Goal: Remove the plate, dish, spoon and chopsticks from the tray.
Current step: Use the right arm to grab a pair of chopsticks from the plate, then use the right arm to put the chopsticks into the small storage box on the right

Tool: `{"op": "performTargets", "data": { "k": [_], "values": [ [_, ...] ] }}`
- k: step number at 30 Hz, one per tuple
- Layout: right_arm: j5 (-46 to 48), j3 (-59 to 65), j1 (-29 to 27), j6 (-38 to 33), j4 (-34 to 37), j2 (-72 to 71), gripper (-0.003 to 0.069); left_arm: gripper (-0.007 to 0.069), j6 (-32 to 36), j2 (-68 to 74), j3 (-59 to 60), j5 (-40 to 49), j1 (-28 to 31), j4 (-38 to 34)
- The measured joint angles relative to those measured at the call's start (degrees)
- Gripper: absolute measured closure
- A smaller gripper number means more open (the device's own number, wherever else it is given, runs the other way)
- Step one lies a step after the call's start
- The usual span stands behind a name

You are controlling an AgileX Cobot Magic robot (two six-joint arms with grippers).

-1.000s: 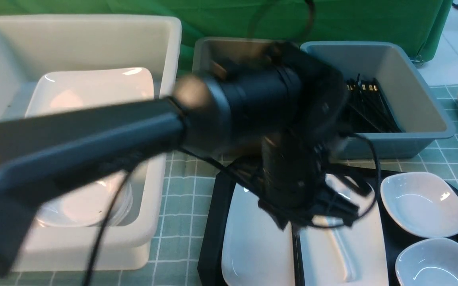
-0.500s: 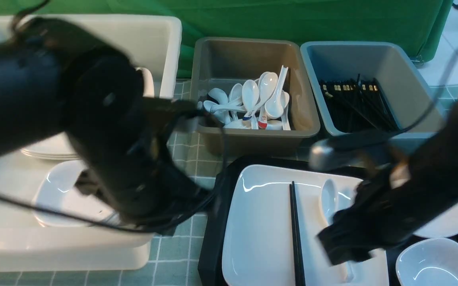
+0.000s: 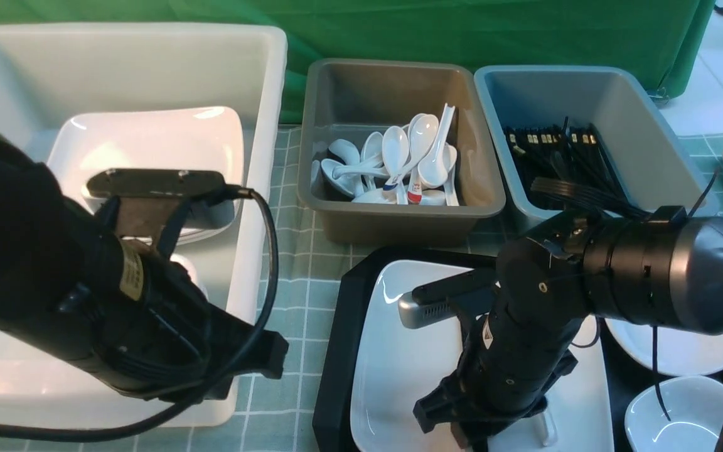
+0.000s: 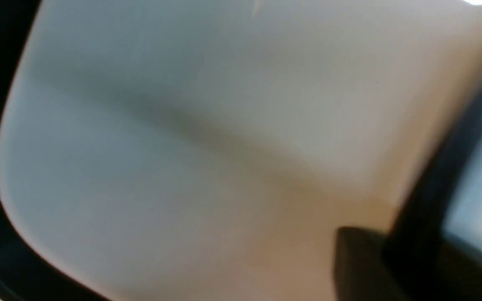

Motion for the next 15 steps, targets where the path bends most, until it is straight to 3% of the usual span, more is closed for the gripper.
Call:
{"op": "performTargets", "data": {
  "k": [9,14,15],
  "values": [
    [1.3,0.0,0.1,0.0,0.1,-3.2,0.0512,0.0615,0.0,0.0,0.0,-1.4,0.0,0.4],
    [4.5,-0.5,-0.6,-0.8,0.1,-16.4,0.0512,0.0615,0.0,0.0,0.0,-3.6,0.0,0.4],
    [5.6,-2.3,-3.3,-2.3,0.4,-20.5,0.0512,0.0615,0.0,0.0,0.0,-5.0,0.0,0.4]
  ]
}}
